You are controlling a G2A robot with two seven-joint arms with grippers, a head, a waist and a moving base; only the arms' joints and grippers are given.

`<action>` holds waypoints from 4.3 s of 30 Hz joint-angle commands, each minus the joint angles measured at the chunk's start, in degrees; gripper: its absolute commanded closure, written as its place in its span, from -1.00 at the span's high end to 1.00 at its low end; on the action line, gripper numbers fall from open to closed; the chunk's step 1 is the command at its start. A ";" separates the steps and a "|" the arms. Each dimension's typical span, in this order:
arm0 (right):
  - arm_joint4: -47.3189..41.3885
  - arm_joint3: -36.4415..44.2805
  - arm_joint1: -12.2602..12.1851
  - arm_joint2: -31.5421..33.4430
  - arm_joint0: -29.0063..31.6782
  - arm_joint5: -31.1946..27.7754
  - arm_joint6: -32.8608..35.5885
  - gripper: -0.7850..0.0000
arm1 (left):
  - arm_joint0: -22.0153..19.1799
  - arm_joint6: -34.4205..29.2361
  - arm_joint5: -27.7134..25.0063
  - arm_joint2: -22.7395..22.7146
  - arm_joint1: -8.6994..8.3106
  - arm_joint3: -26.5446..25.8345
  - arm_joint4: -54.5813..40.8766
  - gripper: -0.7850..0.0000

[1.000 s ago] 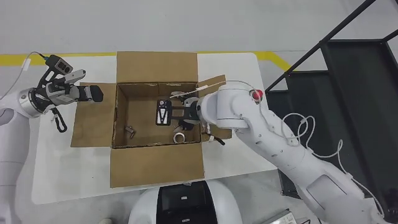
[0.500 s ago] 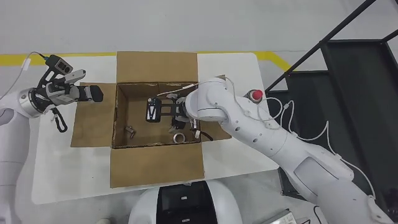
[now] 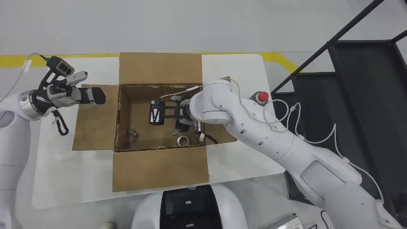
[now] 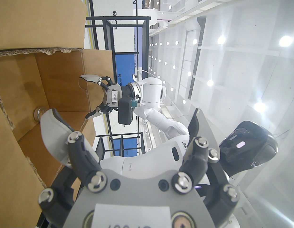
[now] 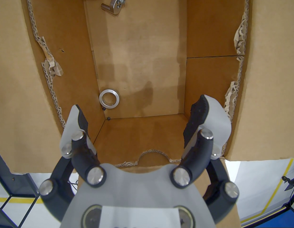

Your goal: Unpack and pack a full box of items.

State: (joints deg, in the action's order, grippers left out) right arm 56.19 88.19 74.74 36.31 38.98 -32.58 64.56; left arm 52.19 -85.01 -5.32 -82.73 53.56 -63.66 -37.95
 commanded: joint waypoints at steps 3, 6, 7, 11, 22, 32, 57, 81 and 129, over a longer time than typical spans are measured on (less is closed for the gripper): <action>0.00 -0.01 0.00 -0.01 0.00 0.00 0.00 1.00 | 0.00 0.00 0.00 0.00 0.00 0.00 0.00 1.00; 0.00 -0.01 0.00 -0.01 0.00 0.00 0.00 1.00 | 0.00 0.00 0.00 0.00 0.00 0.00 0.00 1.00; 0.00 -0.01 0.00 -0.01 0.00 0.00 0.00 1.00 | 0.00 0.00 0.00 0.00 0.00 0.00 0.00 1.00; 0.00 -0.01 0.00 -0.01 0.00 0.00 0.00 1.00 | 0.00 0.00 0.00 0.00 0.00 0.00 0.00 1.00; 0.75 0.18 -0.05 0.00 0.61 0.53 -1.04 1.00 | 0.00 0.00 0.00 0.00 0.00 0.00 0.00 1.00; 1.83 -6.50 1.49 -4.20 -0.31 0.55 -0.68 1.00 | 0.00 0.00 0.00 0.00 0.00 0.00 0.00 1.00; 0.67 -22.89 7.64 -11.41 -4.09 -1.22 -5.65 0.25 | 0.00 0.00 0.00 0.00 0.00 0.00 0.00 1.00; 1.20 -30.37 10.75 -14.27 -5.02 -5.97 -5.29 -0.11 | 0.00 0.00 0.00 0.00 0.00 0.00 0.00 1.00; 7.20 -29.75 10.90 -9.78 -6.37 -3.84 -5.27 -1.00 | 0.00 0.00 0.00 0.00 0.00 0.00 0.00 1.00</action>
State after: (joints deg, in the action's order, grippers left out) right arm 63.41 58.90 85.48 26.63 32.77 -36.46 59.48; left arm 52.19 -85.01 -5.32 -82.73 53.56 -63.66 -37.95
